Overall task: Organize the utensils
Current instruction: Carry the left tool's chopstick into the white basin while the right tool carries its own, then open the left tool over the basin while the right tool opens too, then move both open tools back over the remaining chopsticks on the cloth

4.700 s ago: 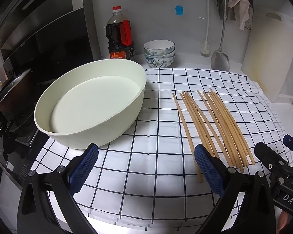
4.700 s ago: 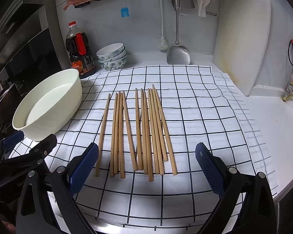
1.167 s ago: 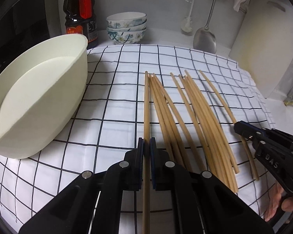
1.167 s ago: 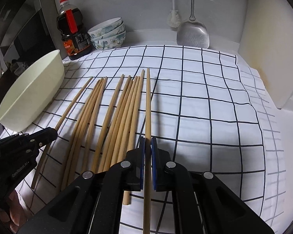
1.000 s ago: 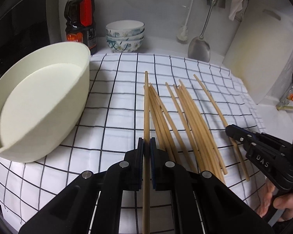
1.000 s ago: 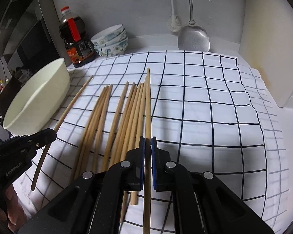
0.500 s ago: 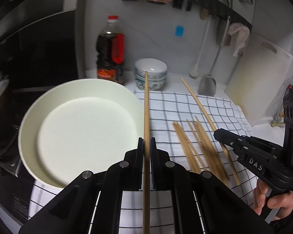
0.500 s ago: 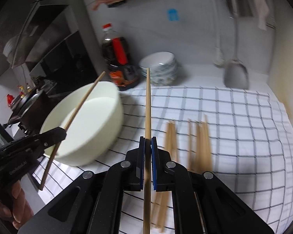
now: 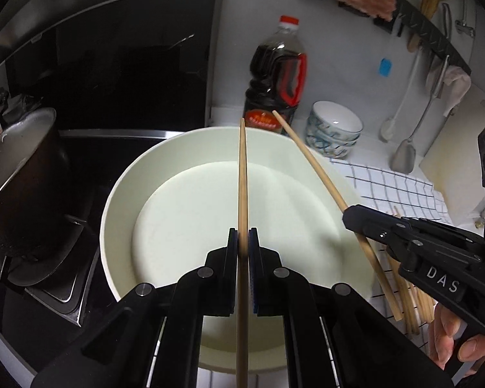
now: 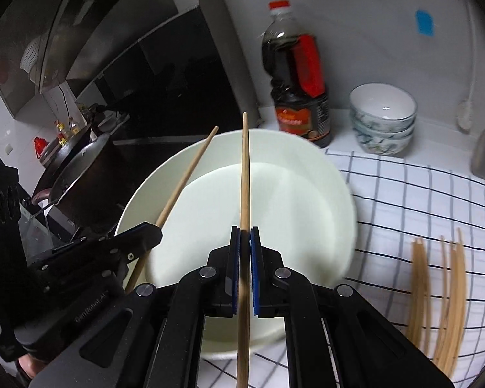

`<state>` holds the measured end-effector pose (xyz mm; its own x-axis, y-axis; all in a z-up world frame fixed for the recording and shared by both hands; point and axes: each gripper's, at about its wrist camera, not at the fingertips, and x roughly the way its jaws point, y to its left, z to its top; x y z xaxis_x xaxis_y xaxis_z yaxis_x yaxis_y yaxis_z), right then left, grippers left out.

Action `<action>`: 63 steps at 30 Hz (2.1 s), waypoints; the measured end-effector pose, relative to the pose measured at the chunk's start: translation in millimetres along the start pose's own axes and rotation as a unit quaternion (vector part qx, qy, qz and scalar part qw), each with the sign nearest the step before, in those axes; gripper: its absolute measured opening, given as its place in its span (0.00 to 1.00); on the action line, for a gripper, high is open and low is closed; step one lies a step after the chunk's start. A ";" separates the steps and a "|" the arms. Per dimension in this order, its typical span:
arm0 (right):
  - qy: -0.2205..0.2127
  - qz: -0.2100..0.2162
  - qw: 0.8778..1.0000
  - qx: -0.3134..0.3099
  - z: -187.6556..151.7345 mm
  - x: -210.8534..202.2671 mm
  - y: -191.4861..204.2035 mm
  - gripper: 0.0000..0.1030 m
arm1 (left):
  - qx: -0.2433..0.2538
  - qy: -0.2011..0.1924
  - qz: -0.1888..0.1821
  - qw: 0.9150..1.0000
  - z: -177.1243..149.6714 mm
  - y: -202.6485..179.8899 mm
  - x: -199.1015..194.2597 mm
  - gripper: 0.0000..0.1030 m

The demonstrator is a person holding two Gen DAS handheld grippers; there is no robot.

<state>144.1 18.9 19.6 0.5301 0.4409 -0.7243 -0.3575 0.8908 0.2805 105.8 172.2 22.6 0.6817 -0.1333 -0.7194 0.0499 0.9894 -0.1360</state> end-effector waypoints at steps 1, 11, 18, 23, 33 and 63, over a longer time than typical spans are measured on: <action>0.007 -0.001 1.000 -0.001 1.3 8.2 4.1 0.06 | -0.001 0.003 0.002 1.000 0.2 4.2 3.7 0.07; 0.061 -0.033 0.997 0.014 -5.7 55.8 7.2 0.06 | -0.001 0.034 0.010 0.999 -1.7 23.6 40.0 0.07; 0.071 -0.055 0.996 0.019 -9.0 65.5 -1.0 0.13 | -0.012 0.047 0.018 0.999 -6.1 33.0 51.2 0.23; 0.053 -0.069 0.996 0.017 -8.6 54.9 -2.2 0.18 | -0.012 0.020 0.027 0.999 -7.9 34.5 39.7 0.60; 0.034 -0.077 0.996 0.003 -11.7 36.7 -0.5 0.33 | -0.027 0.011 0.036 0.999 -9.3 37.8 24.8 0.73; -0.027 -0.134 0.990 0.039 -71.9 -84.7 -90.0 0.61 | -0.004 -0.031 0.016 0.999 -49.2 -56.3 -31.1 0.93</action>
<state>76.2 -106.5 10.4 0.6392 0.1904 -0.7451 -0.1393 0.9815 0.1313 45.9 117.9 19.1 0.7262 -0.0977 -0.6806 0.0212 0.9926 -0.1198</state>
